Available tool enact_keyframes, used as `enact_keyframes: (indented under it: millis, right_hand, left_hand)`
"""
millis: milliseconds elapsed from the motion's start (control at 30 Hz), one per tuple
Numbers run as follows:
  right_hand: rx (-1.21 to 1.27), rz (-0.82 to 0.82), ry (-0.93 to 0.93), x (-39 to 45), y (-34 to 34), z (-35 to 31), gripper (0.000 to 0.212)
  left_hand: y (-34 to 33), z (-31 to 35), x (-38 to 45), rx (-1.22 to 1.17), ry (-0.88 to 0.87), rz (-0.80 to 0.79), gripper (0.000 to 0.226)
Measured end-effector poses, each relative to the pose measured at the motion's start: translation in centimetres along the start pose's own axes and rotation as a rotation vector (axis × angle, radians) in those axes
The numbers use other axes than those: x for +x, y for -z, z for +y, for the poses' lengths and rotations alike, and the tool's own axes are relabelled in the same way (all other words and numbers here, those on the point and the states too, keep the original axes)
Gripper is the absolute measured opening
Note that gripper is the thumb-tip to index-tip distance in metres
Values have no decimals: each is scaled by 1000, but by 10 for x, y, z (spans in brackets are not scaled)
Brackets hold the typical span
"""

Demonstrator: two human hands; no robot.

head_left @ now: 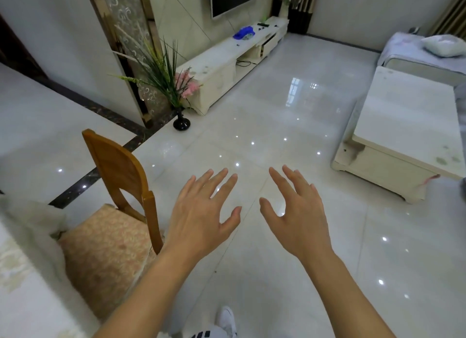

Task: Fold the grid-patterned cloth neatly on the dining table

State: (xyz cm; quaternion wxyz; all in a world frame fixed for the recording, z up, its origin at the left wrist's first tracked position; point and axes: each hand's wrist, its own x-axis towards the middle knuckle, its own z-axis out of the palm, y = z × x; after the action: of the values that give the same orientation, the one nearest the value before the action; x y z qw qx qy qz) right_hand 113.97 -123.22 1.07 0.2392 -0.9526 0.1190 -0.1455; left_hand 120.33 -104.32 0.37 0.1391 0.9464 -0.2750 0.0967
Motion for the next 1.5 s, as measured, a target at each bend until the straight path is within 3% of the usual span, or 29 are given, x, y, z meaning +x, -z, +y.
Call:
enact_keyframes:
  millis: [433, 1000, 1500]
  right_hand:
    - [19, -30, 58, 170, -54, 3, 64]
    - [95, -186, 388, 491, -119, -1, 63]
    - [143, -374, 663, 620, -243, -120, 63]
  left_hand:
    - [-26, -78, 141, -41, 112, 43, 61]
    - [-52, -167, 373, 107, 443, 164, 59]
    - [-55, -303, 419, 197, 705, 235, 60]
